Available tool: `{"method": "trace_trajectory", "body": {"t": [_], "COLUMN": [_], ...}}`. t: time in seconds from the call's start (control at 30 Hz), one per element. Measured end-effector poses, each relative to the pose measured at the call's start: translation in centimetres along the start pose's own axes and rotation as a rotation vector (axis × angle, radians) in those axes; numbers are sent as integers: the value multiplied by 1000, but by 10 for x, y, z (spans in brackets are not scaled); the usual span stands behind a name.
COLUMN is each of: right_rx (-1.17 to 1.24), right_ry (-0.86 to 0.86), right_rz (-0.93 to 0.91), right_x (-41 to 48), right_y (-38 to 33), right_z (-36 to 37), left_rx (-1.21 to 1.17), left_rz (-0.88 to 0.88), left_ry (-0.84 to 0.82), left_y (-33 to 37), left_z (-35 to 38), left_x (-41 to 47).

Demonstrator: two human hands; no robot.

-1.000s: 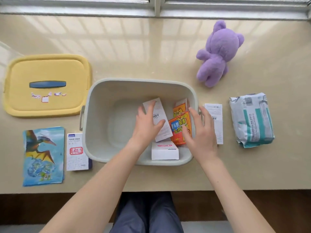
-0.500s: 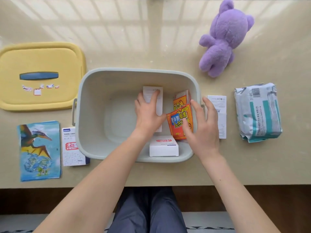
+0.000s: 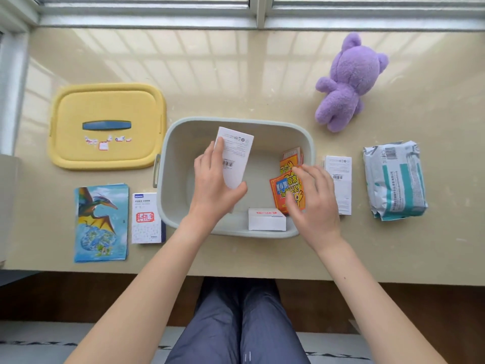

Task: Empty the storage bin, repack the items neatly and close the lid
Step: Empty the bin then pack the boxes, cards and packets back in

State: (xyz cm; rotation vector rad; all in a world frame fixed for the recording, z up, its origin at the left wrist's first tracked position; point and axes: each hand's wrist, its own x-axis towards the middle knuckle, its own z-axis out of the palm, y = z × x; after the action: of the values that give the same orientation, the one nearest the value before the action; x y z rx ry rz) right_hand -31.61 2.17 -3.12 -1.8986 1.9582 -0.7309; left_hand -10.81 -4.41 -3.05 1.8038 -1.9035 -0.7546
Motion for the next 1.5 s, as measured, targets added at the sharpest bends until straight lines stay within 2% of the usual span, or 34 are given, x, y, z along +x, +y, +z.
{"method": "trace_trajectory", "body": {"t": [0.23,0.43,0.8,0.93,1.03,1.2,1.5], "right_rx": [137,137,204,191,266,457,616], "right_ry": [-428,-612,-543,-579,-537,-391,-71], "right_rz": [-28,-3,190,146,189,269,262], "right_x": [-23,-24,13,17,18,29,39], "right_y": [-13,-7,-4,-2,-5,-25,-74], "right_z": [12,27,39,37,34,4,-80], "left_rx": [-15,0,-6,-11,-24,-50,-107], "left_rz": [-72,-126,-133,-145,-149,-134,-53], "left_ry": [53,52,57,40,26,31,81], "left_y": [-16,-36,-40,-39,-36,-22,25], "left_z": [-27,-29,-29,-30,-33,-49,-110], "left_x": [-42,-65,-62,-59,-57,-55,-56]}}
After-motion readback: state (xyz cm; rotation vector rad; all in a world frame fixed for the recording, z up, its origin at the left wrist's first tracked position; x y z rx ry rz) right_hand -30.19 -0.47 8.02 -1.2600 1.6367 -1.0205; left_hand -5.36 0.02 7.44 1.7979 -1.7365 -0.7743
